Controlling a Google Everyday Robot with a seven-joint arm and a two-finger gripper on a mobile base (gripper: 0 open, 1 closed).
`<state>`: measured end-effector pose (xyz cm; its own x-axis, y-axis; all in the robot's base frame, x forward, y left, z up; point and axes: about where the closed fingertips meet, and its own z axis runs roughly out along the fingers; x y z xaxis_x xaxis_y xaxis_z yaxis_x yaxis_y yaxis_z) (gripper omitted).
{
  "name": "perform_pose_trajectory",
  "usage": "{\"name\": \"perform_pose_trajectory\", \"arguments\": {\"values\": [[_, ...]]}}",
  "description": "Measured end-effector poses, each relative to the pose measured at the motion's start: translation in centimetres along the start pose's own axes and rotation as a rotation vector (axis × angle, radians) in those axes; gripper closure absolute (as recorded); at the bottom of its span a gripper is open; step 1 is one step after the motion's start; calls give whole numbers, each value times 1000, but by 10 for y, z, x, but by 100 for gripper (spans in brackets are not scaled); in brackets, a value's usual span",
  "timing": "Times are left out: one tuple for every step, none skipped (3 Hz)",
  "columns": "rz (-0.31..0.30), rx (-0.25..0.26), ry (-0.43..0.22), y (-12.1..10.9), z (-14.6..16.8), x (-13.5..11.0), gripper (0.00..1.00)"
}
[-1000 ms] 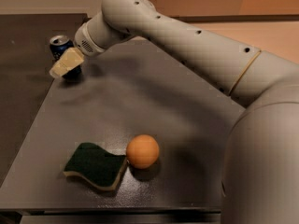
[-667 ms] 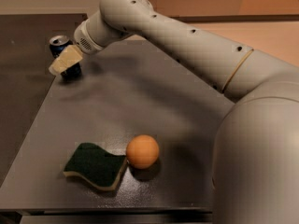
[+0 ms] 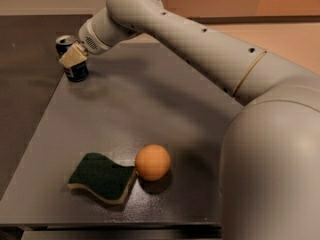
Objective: Pick pepsi can
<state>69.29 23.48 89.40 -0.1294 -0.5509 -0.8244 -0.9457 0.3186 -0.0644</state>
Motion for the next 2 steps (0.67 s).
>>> {"name": "perform_pose_trajectory", "arguments": {"values": [[-26, -1, -9, -1, -15, -8, 64], [-55, -1, -27, -6, -44, -22, 88]]}}
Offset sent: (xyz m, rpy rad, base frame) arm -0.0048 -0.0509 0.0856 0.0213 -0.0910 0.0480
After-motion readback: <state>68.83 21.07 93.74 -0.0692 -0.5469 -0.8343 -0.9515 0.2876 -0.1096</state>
